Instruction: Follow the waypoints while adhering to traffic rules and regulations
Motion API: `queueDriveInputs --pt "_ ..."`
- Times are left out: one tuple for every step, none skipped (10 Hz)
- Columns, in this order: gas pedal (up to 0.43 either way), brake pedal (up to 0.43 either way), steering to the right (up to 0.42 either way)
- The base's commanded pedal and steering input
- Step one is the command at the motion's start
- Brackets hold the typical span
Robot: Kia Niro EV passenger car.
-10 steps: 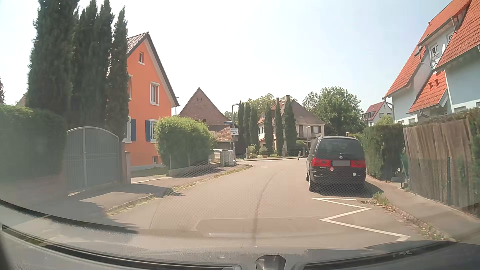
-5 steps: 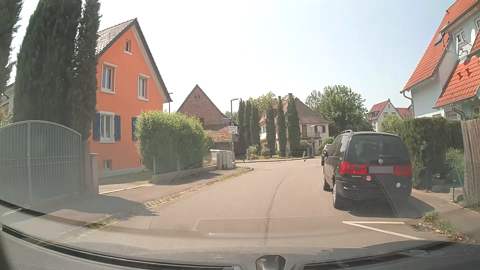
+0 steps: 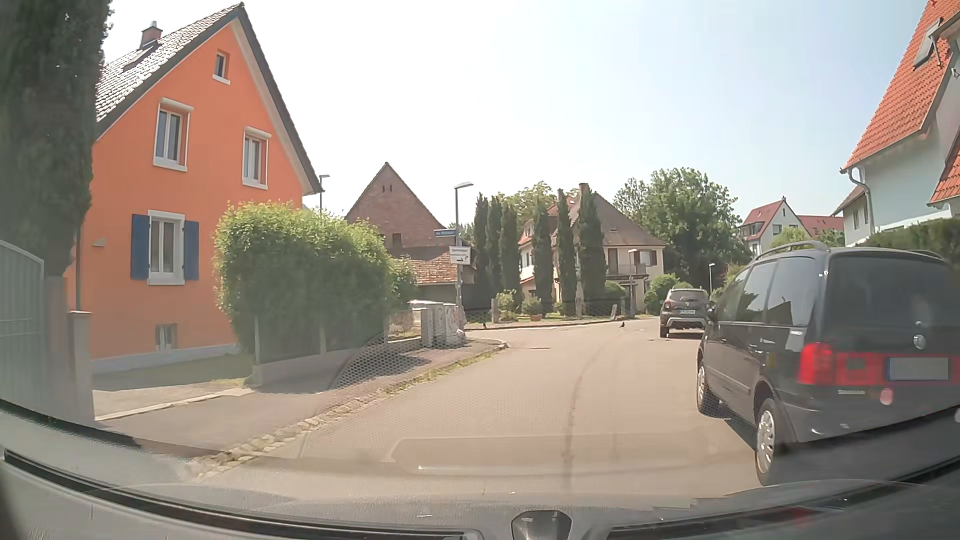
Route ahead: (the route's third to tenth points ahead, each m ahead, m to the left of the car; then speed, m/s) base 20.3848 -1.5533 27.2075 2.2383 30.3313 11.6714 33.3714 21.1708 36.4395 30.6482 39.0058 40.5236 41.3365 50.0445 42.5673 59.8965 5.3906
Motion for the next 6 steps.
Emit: queueDriveInputs --pt "0.008 0.000 0.023" --pt "0.008 0.000 0.035" --pt "0.008 0.000 0.047" --pt "0.008 0.000 0.064" --pt "0.008 0.000 0.080" --pt "0.008 0.000 0.094"
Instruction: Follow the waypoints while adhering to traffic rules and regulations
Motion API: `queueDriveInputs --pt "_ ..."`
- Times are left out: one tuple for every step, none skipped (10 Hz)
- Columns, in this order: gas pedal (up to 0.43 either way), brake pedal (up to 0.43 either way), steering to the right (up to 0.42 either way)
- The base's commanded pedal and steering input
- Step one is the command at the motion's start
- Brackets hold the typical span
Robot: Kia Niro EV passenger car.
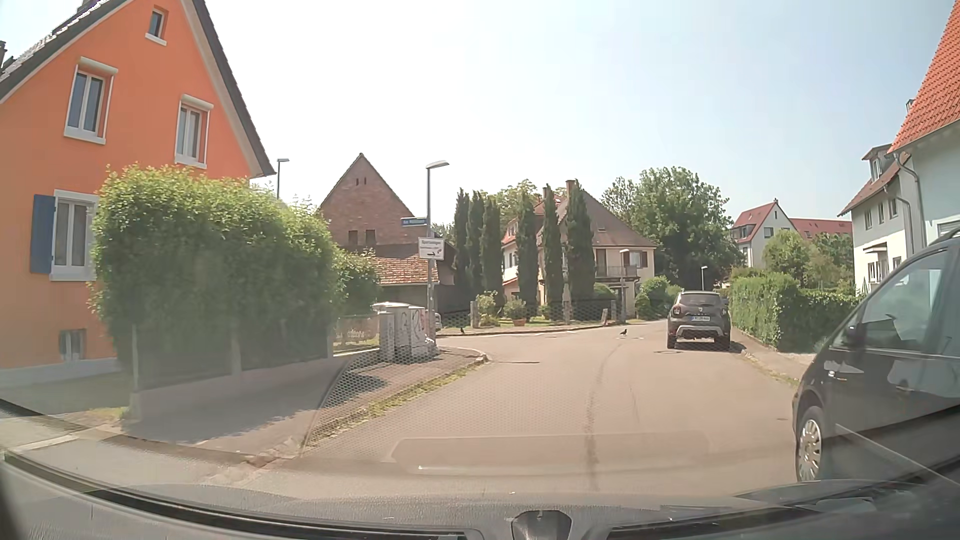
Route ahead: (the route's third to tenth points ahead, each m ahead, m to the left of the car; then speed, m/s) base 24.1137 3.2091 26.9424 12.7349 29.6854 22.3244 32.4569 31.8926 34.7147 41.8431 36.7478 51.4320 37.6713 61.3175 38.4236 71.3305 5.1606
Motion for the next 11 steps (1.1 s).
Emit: queueDriveInputs --pt "0.008 0.000 0.109" --pt "0.008 0.000 0.122" --pt "0.008 0.000 0.125" --pt "0.008 0.000 0.124" --pt "0.008 0.000 0.125" --pt "0.008 0.000 0.125" --pt "0.008 0.000 0.124" --pt "0.008 0.000 0.124" --pt "0.008 0.000 0.124" --pt "0.000 0.000 0.120" --pt "0.000 0.000 0.113"
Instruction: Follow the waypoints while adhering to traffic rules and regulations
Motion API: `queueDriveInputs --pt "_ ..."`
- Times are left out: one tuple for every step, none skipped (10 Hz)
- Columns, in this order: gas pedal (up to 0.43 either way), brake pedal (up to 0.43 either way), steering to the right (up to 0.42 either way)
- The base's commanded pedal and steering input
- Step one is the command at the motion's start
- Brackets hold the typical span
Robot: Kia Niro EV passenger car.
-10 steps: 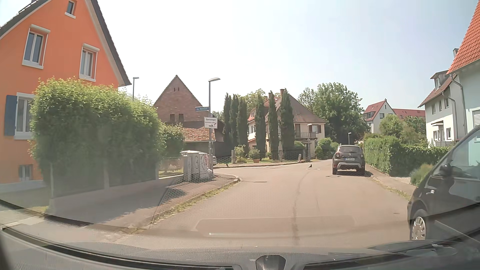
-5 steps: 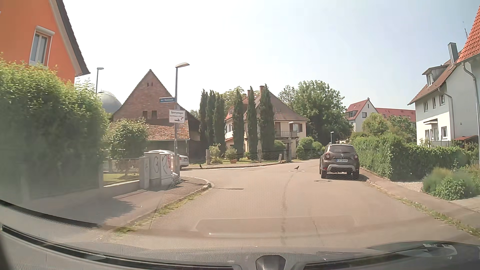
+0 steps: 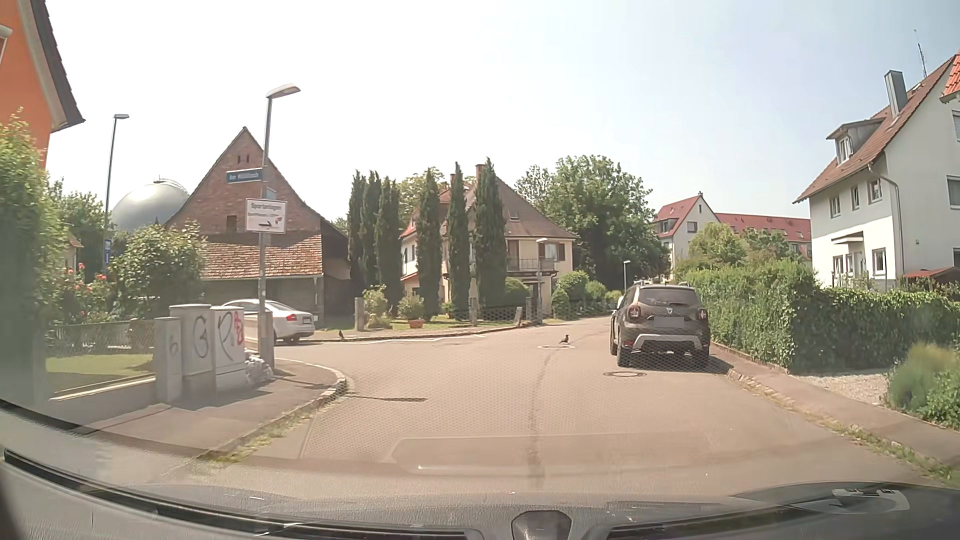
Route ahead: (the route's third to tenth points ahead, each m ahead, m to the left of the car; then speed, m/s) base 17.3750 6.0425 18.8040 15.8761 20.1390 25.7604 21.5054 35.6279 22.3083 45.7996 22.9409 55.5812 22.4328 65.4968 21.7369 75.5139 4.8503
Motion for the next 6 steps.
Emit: queueDriveInputs --pt "0.000 0.000 0.099" --pt "0.000 0.000 0.080" --pt "0.000 0.000 0.069" --pt "0.000 0.000 0.058" --pt "0.000 0.030 0.050" --pt "0.000 0.061 0.041"
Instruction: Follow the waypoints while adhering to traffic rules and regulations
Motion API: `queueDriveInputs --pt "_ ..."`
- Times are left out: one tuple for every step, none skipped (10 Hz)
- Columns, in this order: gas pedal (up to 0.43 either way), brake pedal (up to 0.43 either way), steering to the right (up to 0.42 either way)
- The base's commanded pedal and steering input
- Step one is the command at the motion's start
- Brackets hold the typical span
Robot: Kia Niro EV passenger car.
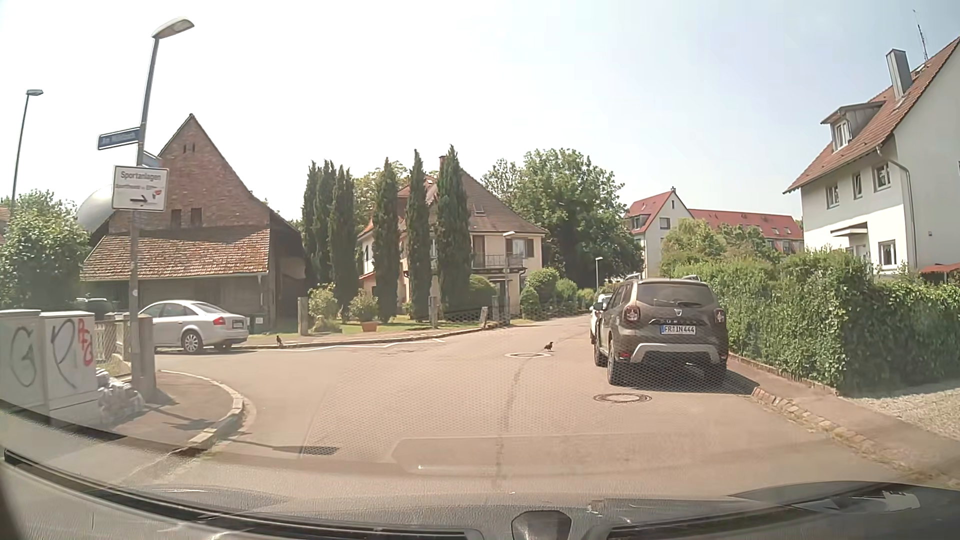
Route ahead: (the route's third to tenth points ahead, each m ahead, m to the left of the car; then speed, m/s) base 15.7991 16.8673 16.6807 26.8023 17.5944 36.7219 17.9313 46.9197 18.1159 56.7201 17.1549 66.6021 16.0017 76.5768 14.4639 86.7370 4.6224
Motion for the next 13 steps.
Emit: queueDriveInputs --pt "0.000 0.073 0.032" --pt "0.000 0.085 0.025" --pt "0.000 0.098 0.020" --pt "0.000 0.110 0.019" --pt "0.000 0.122 0.013" --pt "0.000 0.134 0.009" --pt "0.000 0.146 0.007" --pt "0.000 0.152 0.005" --pt "0.000 0.159 0.000" --pt "0.000 0.165 -0.008" --pt "0.000 0.177 -0.022" --pt "0.000 0.195 -0.038" --pt "0.000 0.201 -0.060"
